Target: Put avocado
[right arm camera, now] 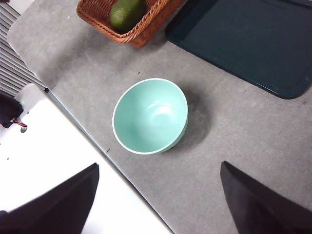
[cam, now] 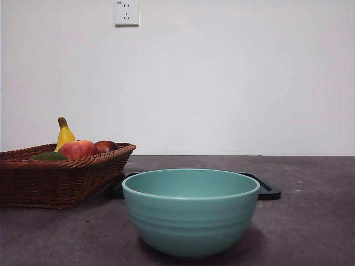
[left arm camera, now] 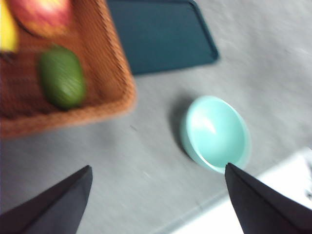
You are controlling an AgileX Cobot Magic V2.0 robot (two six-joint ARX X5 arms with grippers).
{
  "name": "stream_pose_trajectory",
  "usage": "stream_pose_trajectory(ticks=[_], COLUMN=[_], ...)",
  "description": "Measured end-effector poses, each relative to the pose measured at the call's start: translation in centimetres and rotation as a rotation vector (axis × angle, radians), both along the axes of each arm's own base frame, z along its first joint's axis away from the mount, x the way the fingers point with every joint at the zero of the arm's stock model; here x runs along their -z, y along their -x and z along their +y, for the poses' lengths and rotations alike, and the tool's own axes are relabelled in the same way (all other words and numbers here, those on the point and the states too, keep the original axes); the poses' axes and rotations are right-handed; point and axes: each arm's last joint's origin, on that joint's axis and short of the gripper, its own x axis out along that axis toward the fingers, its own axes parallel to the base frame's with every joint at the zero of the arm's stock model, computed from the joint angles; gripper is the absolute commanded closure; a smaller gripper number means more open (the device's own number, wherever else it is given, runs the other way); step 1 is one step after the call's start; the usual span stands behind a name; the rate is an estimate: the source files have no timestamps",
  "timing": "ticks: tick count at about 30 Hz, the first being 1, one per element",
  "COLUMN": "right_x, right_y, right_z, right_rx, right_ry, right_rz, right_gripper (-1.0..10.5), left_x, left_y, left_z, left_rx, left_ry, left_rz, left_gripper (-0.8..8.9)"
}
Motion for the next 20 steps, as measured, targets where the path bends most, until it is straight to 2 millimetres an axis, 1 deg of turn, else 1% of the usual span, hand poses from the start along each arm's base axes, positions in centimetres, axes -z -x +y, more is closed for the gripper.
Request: stream_pose_trajectory(ticks=[5,9,16,20], right_x=[0.0,0.0,0.0,0.0], right_y=[0.0,0.0,0.0,0.0], right_z=[0.0,0.0,0.0,0.0], right_rx=[0.0,0.0,0.0,0.0], right_ry=[0.0,0.0,0.0,0.0], right_rz=[0.0,0.0,0.0,0.0], right_gripper=[5.5,5.5,5.5,5.5], left_x=[0.2,0.9,3.2,4.7], left_y=[-2.8,-5.8,-10.9,-13.3], left_z=[-0.3,-0.9,-3.0,-4.3], left_rx=[-0.035,-0.063,-0.082,-0.096], left_ry=[-0.036,-0.097,-0.243,-0.339], left_rz=[-0.024,-0.004,0.066,0.082], left_gripper=[3.81,3.81,3.81,3.81])
